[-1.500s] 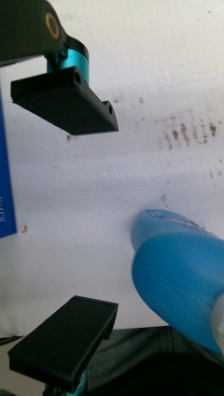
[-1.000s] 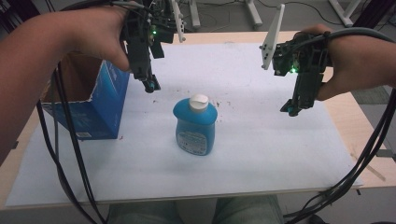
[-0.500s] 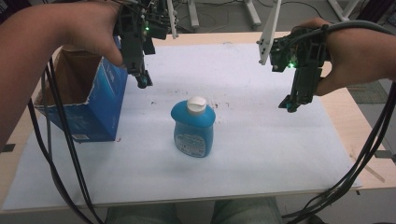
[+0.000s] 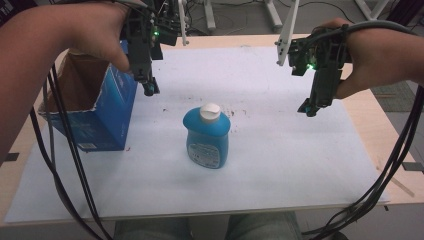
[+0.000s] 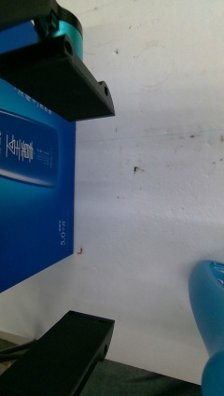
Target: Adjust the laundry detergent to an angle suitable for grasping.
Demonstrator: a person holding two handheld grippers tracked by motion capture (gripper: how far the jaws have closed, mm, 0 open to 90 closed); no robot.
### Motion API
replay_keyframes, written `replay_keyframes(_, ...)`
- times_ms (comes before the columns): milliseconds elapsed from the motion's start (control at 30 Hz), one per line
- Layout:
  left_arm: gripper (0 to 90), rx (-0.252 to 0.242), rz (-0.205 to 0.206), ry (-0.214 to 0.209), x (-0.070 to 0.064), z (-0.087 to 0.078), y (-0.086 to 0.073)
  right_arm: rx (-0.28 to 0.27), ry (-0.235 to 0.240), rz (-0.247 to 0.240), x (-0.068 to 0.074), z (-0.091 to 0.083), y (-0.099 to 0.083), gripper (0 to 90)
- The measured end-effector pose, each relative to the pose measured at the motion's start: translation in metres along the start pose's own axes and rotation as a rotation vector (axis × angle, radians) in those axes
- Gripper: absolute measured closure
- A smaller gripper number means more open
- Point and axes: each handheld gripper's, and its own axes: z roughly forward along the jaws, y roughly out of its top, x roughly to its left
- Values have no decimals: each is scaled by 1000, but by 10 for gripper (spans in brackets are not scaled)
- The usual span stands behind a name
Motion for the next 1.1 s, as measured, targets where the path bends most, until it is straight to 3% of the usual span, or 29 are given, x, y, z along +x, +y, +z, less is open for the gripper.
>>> replay_keyframes(400, 17, -1, -22, 20, -2, -3, -3, -10, 25, -60, -8, 13, 28, 29)
replay_keyframes(700, 17, 3, -47, 25, 0, -3, -6, -16, 17, -63, -5, 11, 26, 29)
replay_keyframes(1100, 17, -4, -19, 13, 2, -1, 1, -17, 10, -39, -5, 6, 18, 29)
